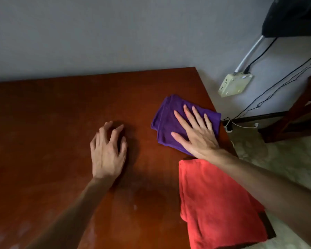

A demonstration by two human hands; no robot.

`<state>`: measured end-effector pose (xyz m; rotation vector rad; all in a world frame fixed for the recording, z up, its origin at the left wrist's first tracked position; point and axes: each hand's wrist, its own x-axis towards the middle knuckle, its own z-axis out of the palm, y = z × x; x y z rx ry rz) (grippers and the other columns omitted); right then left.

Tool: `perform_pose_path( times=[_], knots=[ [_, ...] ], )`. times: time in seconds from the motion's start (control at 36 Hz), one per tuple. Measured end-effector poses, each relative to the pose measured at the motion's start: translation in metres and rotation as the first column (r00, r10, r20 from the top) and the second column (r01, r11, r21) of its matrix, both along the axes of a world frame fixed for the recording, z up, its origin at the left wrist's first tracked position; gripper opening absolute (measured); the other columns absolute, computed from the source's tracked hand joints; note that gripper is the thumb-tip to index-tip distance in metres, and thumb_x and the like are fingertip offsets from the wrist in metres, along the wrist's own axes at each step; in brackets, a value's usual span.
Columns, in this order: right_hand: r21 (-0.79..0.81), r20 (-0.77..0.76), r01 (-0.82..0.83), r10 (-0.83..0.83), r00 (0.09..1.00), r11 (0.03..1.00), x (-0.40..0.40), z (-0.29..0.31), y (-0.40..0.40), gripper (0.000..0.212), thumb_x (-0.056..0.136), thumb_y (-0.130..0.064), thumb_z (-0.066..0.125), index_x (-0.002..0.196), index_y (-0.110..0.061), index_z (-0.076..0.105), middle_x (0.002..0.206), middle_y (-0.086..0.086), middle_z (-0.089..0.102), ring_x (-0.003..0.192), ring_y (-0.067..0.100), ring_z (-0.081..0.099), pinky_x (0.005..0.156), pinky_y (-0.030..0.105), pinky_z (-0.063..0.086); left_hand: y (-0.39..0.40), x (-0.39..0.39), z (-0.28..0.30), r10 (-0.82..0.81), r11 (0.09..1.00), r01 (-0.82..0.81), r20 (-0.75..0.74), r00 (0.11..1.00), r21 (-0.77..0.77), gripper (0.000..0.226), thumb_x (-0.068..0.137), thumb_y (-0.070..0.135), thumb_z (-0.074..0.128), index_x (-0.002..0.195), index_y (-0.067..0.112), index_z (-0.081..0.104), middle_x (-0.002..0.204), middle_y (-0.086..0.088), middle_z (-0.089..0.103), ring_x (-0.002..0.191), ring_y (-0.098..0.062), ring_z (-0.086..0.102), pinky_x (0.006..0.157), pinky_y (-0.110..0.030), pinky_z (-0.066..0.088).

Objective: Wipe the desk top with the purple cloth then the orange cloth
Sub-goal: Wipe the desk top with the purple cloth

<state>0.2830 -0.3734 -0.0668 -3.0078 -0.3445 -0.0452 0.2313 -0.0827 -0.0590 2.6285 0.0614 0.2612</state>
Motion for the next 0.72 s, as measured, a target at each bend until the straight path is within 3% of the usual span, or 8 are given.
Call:
perform_pose_path(
  times=[0.19,0.33,0.47,0.72],
  knots=[
    [-0.013,-0.02,0.043,-0.043,0.999,0.999,0.014,0.003,0.043,0.083,0.089,-0.079,0.018,0.163,-0.041,0.016,0.173,-0.001,0.01,0.159,0.027,0.008,0.125,0.057,0.007,0.056,-0.007,0.002,-0.13,0.977,0.145,-0.102,0.986,0.157,0.048,0.099,0.044,0.037,0.144,0.029,0.047,0.149,-0.009,0.041,0.139,-0.028,0.038,0.115,-0.049,0.027],
    [0.0,-0.059,0.022,-0.022,0.998,1.0,0.07,0.011,0.085,0.086,0.084,-0.083,0.009,0.162,-0.046,0.009,0.174,-0.004,0.004,0.16,0.023,0.001,0.127,0.054,0.002,0.084,-0.009,0.0,-0.268,0.915,0.313,-0.197,0.943,0.255,0.054,0.104,0.051,0.021,0.156,0.039,0.025,0.162,-0.003,0.028,0.153,-0.012,0.015,0.124,-0.038,0.011],
    [0.031,-0.063,0.029,-0.027,0.998,0.999,0.138,0.015,0.108,0.075,0.095,-0.078,0.032,0.161,-0.046,0.014,0.174,-0.003,0.005,0.16,0.02,0.001,0.127,0.051,0.002,0.085,-0.007,-0.005,-0.275,0.909,0.318,-0.186,0.943,0.269,0.053,0.105,0.051,0.017,0.157,0.041,0.016,0.165,-0.001,0.019,0.154,-0.007,0.002,0.125,-0.035,0.005],
    [0.021,-0.12,0.11,-0.106,0.987,0.994,0.176,0.019,0.131,0.075,0.098,-0.077,0.023,0.163,-0.042,0.008,0.174,-0.002,-0.001,0.16,0.023,-0.004,0.127,0.053,-0.003,0.087,-0.002,-0.007,-0.307,0.911,0.333,-0.136,0.942,0.243,0.051,0.106,0.051,0.017,0.156,0.041,0.021,0.165,0.0,0.019,0.154,-0.008,0.002,0.125,-0.036,0.008]
  ],
)
